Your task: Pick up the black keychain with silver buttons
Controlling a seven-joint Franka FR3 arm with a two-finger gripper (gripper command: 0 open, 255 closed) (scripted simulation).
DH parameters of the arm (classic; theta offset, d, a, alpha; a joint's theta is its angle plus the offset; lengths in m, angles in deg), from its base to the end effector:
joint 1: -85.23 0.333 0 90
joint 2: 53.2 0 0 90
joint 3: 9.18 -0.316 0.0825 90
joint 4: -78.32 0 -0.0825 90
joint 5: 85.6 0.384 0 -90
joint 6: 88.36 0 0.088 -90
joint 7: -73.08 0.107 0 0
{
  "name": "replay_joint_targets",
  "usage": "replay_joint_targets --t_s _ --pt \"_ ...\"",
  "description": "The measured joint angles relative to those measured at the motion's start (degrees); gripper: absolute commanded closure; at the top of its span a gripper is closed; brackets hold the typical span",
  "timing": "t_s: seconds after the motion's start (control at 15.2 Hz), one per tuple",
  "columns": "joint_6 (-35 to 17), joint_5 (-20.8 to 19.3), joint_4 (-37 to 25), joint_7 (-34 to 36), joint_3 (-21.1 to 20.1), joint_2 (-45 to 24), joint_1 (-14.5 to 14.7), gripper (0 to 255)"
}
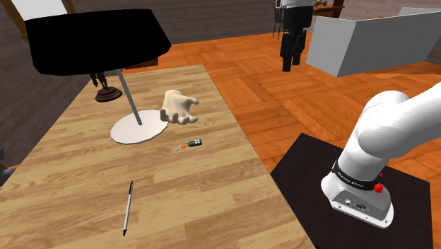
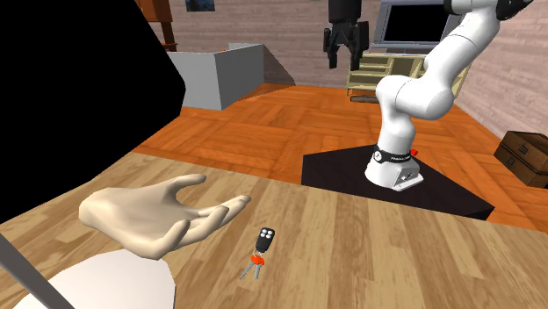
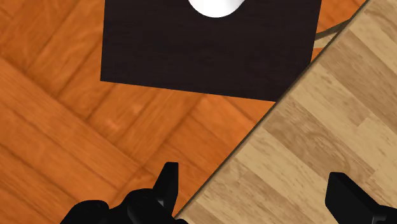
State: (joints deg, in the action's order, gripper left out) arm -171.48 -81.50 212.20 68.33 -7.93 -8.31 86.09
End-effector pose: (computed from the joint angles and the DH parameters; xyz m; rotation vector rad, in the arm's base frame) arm 0.2945 0.0043 0.5893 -3.0439 -0.1343 0.1507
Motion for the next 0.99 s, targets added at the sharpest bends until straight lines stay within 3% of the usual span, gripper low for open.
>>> replay_joint_targets --t_s 0.13,0.46,0.99 --pt "-0.92 0.00 0.03 -0.31 -0.11 -0.88 0.21 0" --pt "-8.97 0.36 1.20 -2.50 -1.71 -7.41 2.21 0" --pt "-22.32 0.33 -0.92 -6.03 -4.68 -22.02 5.32 0"
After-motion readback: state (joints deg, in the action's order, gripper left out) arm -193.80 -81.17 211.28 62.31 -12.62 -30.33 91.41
